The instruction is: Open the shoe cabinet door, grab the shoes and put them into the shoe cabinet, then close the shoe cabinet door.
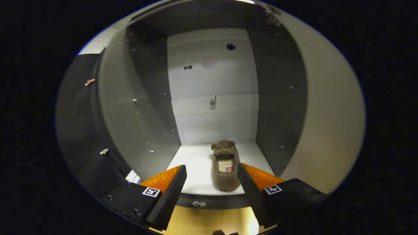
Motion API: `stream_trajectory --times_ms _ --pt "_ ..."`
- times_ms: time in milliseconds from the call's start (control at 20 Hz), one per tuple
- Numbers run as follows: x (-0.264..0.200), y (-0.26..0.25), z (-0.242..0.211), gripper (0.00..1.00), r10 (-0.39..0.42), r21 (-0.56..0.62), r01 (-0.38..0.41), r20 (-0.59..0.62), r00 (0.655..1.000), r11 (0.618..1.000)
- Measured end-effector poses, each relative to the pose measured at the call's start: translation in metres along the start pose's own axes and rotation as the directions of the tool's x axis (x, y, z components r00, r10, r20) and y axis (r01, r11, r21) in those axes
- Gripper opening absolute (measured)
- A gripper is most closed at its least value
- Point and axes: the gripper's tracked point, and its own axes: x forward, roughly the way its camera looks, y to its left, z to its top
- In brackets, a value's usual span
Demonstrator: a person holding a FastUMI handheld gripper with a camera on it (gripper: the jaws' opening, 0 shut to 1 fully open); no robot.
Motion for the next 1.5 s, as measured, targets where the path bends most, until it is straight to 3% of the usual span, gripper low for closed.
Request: stream_trajectory --times_ms 150,400,800,1100,1250,1500 --pt "-0.07 0.009 -0.001 0.98 0.009 -0.012 -0.008 0.086 0.996 1.0" --pt "-0.152 0.006 -0.013 0.98 0.039 -0.027 -0.036 0.13 0.991 0.999" --pt "-0.28 -0.054 -0.036 0.98 -0.029 -0.07 0.039 0.147 0.989 0.997" --pt "-0.352 -0.151 -0.027 0.98 -0.196 -0.051 0.209 0.19 0.962 0.977" --pt "-0.359 -0.216 -0.021 0.98 -0.32 -0.015 0.329 0.194 0.927 0.944" --pt "-0.346 -0.29 -0.017 0.98 -0.413 0.019 0.417 0.181 0.892 0.909"
